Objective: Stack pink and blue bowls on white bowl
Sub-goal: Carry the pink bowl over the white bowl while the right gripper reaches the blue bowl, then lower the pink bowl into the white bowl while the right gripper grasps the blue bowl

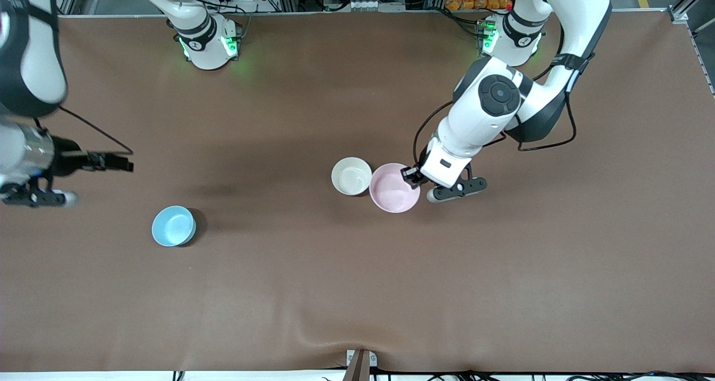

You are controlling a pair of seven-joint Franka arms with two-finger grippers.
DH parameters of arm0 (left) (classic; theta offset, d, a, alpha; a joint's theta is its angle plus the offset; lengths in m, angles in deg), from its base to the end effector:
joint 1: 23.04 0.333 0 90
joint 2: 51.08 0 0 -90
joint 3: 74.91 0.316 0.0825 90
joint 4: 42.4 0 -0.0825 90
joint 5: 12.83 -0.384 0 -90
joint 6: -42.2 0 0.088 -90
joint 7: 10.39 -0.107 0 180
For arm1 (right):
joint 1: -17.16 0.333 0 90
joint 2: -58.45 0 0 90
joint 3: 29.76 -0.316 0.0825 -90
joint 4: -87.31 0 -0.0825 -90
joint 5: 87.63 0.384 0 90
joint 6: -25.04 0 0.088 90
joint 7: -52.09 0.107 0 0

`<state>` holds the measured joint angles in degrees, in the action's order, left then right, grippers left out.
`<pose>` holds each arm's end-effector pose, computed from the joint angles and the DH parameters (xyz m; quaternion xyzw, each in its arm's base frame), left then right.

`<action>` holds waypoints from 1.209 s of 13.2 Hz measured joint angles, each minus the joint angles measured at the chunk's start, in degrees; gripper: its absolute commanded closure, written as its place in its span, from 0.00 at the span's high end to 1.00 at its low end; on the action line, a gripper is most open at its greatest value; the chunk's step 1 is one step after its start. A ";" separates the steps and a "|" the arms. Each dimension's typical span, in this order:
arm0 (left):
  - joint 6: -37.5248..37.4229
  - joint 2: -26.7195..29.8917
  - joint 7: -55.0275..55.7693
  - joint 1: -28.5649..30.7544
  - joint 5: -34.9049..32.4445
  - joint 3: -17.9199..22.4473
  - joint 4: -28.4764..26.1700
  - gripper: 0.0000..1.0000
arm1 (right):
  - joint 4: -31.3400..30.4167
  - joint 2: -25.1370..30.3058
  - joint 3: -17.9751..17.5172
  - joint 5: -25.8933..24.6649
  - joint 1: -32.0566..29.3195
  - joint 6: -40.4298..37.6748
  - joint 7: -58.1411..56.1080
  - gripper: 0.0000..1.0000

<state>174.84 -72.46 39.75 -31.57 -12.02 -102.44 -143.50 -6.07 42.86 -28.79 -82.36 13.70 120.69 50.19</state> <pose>0.5535 -0.3666 0.3958 0.9790 0.1486 0.0190 0.1385 0.6144 -0.0377 0.4444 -0.9918 0.0317 0.1133 0.0490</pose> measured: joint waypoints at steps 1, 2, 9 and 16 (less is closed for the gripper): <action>-0.01 -0.10 1.00 -0.64 0.00 0.00 0.27 0.00 | -0.14 -2.14 0.06 0.00 -0.07 2.10 0.00 1.00; -0.09 -0.21 1.68 -1.20 -0.02 0.01 0.41 0.00 | -0.17 -4.18 0.16 0.00 -0.09 3.96 0.00 1.00; -0.12 -5.64 6.55 -8.07 -4.15 0.50 1.13 0.00 | -5.01 -15.28 0.40 0.00 -1.01 25.70 0.01 1.00; 1.93 -9.71 12.87 -13.22 -10.21 0.66 1.51 0.00 | -8.42 -19.32 0.43 0.00 -1.24 36.27 0.02 0.00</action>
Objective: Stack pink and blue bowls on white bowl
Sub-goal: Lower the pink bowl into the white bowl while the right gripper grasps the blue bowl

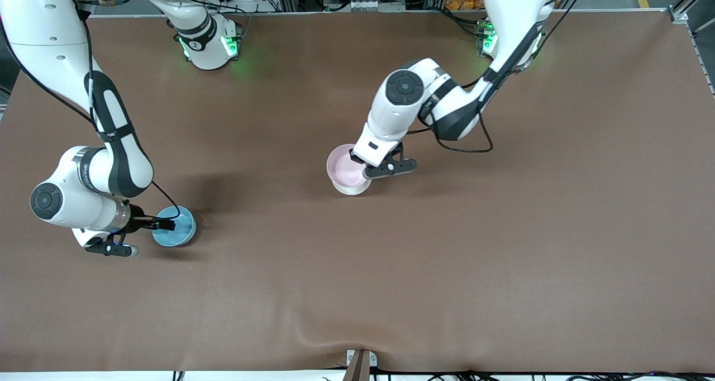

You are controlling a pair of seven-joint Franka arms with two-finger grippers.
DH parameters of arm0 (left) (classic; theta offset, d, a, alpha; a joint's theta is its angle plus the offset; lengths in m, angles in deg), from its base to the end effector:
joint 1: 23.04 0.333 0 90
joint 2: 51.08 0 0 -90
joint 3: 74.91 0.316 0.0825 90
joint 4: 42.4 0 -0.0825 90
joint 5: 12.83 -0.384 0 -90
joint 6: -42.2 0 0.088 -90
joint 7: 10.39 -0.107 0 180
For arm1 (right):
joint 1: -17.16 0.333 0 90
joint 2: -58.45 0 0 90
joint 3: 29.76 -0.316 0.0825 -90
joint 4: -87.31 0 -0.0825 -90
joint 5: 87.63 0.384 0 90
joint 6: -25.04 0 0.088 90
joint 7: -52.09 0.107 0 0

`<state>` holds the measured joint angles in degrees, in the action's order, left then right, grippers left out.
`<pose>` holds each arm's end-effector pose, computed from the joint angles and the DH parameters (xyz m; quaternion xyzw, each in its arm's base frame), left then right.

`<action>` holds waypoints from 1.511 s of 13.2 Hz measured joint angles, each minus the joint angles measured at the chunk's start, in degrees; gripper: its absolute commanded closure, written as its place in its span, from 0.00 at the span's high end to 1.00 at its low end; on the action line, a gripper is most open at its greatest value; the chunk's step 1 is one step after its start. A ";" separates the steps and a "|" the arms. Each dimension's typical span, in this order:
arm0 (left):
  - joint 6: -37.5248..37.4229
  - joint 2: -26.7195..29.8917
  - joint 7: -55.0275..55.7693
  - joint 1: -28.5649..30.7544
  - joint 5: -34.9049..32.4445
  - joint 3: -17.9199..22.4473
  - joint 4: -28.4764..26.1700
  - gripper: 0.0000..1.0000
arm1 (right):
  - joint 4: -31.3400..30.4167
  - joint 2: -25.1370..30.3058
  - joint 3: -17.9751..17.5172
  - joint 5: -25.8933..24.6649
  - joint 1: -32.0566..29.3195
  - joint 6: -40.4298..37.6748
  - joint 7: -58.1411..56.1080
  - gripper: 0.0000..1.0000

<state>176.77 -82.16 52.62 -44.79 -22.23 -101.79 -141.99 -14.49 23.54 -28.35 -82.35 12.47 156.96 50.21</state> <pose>0.4734 -0.4828 0.3061 0.9905 0.1077 -0.0074 0.0848 0.6473 -0.0661 0.2081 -0.9966 0.0670 0.0396 0.0287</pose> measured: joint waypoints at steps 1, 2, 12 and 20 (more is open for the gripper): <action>0.05 -0.80 0.30 -0.50 -0.89 0.02 -0.05 0.00 | -0.04 -0.11 0.00 0.00 -0.08 0.08 0.00 0.00; 0.14 -1.49 0.30 -0.83 -1.11 0.05 -0.06 0.00 | -0.08 -0.12 0.00 0.00 -0.14 0.17 0.01 0.00; 0.30 -4.23 0.30 -1.25 -3.39 0.12 -0.07 0.00 | -0.01 1.92 -0.13 0.25 -0.47 -1.68 0.01 0.00; 0.49 -5.92 0.43 -1.95 -5.21 0.21 0.03 0.00 | 0.17 8.02 -1.58 0.25 -0.04 -9.04 -0.03 0.00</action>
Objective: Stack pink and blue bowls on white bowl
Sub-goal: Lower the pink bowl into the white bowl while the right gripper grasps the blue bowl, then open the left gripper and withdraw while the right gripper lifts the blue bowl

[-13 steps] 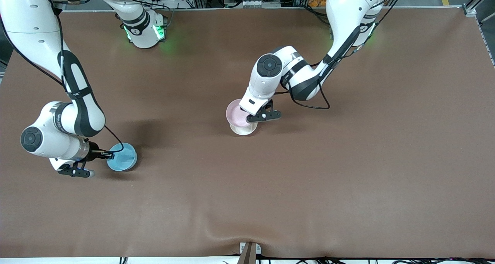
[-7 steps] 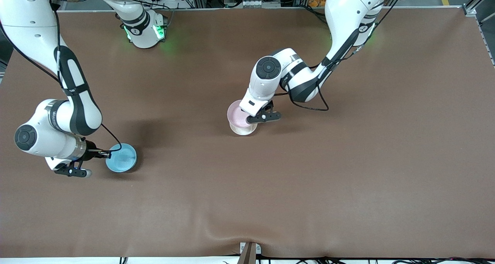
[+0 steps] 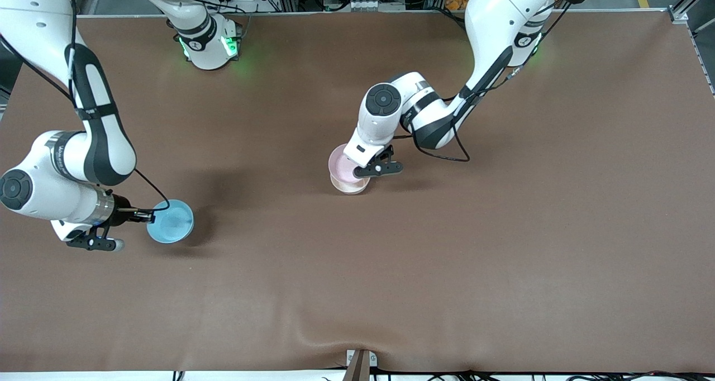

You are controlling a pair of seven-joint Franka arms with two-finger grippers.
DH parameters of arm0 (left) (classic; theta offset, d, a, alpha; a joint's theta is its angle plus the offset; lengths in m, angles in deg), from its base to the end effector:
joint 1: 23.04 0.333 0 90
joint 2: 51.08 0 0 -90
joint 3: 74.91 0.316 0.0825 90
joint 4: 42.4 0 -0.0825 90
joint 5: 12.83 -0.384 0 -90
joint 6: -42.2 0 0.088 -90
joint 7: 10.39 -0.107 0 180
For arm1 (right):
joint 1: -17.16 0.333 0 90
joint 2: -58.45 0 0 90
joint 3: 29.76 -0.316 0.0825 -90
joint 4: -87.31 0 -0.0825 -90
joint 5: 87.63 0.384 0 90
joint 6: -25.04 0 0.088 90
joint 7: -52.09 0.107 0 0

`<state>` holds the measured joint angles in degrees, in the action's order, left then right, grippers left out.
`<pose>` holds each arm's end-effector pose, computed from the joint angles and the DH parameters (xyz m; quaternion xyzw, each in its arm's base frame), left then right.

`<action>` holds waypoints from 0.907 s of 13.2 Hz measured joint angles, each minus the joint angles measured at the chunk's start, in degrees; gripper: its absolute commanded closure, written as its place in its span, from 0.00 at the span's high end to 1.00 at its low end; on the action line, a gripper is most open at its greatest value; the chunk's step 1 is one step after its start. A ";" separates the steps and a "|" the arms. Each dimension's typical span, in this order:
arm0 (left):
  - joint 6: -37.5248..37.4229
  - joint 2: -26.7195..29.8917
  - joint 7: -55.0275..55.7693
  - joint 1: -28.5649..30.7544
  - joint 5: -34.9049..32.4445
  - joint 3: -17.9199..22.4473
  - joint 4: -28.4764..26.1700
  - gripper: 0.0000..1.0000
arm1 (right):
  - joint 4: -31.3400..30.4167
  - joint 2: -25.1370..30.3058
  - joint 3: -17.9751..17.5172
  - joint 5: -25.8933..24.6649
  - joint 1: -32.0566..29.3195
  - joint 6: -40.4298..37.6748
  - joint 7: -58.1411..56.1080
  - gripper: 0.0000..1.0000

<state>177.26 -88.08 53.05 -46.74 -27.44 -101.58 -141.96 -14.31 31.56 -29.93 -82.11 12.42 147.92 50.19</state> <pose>0.4545 -0.4946 0.2427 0.9962 0.0695 -0.0220 0.0468 0.6438 -0.0475 0.2880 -0.9967 0.0515 0.0467 0.0425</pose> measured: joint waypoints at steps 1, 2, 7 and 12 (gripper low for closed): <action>0.09 -0.37 0.01 -0.02 -0.04 0.01 0.22 0.00 | 0.02 0.91 -1.00 0.00 0.20 -1.25 0.06 0.00; 0.17 -0.75 0.01 -0.10 -0.04 0.01 0.44 0.00 | 0.04 1.73 -2.14 0.14 0.35 -2.32 0.31 0.00; 0.42 -1.14 0.06 -0.17 -0.05 0.86 1.80 0.63 | 0.08 4.84 -7.50 2.47 0.94 -6.69 3.03 0.00; 0.38 -1.28 3.16 -0.09 -0.42 1.64 3.42 1.00 | 0.11 7.58 -9.81 2.54 6.76 -8.34 11.24 0.00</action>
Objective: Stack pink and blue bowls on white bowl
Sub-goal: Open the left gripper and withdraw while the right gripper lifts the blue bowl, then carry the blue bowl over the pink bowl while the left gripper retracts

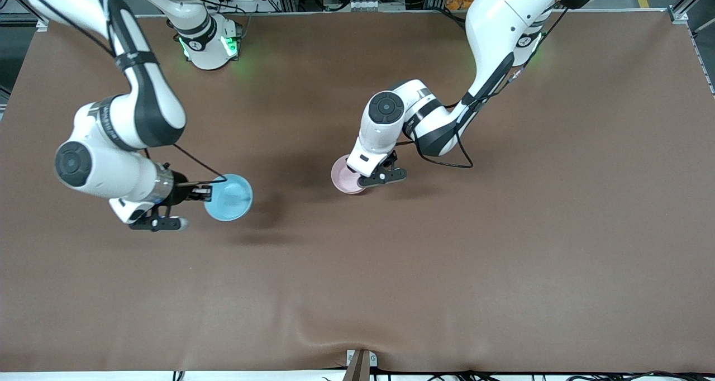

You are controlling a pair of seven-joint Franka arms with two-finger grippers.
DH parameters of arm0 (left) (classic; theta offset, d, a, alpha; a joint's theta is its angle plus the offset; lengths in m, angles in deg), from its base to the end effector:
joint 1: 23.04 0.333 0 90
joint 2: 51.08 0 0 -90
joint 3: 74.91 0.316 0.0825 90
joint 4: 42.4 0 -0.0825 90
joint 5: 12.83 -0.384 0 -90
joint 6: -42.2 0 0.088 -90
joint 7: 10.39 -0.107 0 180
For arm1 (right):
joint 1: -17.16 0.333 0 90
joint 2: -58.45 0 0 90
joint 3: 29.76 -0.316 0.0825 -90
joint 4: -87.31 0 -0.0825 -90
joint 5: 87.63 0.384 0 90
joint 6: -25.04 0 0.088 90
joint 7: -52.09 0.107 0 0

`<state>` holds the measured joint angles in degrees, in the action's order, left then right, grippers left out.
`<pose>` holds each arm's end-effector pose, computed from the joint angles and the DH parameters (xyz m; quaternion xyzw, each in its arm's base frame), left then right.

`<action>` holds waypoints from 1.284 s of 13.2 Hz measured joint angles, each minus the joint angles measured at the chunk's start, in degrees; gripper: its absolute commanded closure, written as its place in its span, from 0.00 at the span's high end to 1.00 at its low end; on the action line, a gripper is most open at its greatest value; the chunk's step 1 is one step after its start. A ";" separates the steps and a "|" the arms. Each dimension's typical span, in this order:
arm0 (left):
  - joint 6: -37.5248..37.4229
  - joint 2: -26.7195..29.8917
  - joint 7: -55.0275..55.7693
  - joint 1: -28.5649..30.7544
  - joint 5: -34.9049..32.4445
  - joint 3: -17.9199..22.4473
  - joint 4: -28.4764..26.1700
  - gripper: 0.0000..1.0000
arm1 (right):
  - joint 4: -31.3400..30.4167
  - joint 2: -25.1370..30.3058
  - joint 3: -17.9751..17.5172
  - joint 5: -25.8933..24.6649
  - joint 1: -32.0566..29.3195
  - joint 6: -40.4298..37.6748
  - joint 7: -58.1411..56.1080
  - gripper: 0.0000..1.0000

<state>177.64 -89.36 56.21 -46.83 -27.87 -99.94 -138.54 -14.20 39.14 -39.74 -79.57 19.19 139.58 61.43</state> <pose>0.4818 -0.4908 0.2496 0.9920 0.1121 -0.0054 0.0572 0.6164 0.1317 0.3660 -0.9944 0.0126 0.0687 0.0797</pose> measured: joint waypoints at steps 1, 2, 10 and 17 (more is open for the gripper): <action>-0.80 0.66 0.09 0.41 -1.04 0.52 0.71 1.00 | 0.00 0.46 -0.01 0.00 0.81 -0.24 0.54 0.00; -3.14 2.16 0.10 1.51 -2.00 0.99 1.56 1.00 | 0.00 0.87 -0.04 0.01 1.35 -0.47 1.27 0.00; -20.12 23.66 -20.12 24.14 1.45 1.43 3.86 1.00 | 0.85 1.84 -2.35 3.60 7.57 -0.26 10.53 0.00; -28.48 27.15 -33.59 31.65 7.00 1.40 9.22 1.00 | 1.23 -0.26 -2.49 3.63 18.50 6.87 25.54 0.00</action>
<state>149.16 -62.21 22.62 -15.18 -20.86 -98.54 -129.33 -12.97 38.88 -42.24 -75.94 37.69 146.45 86.96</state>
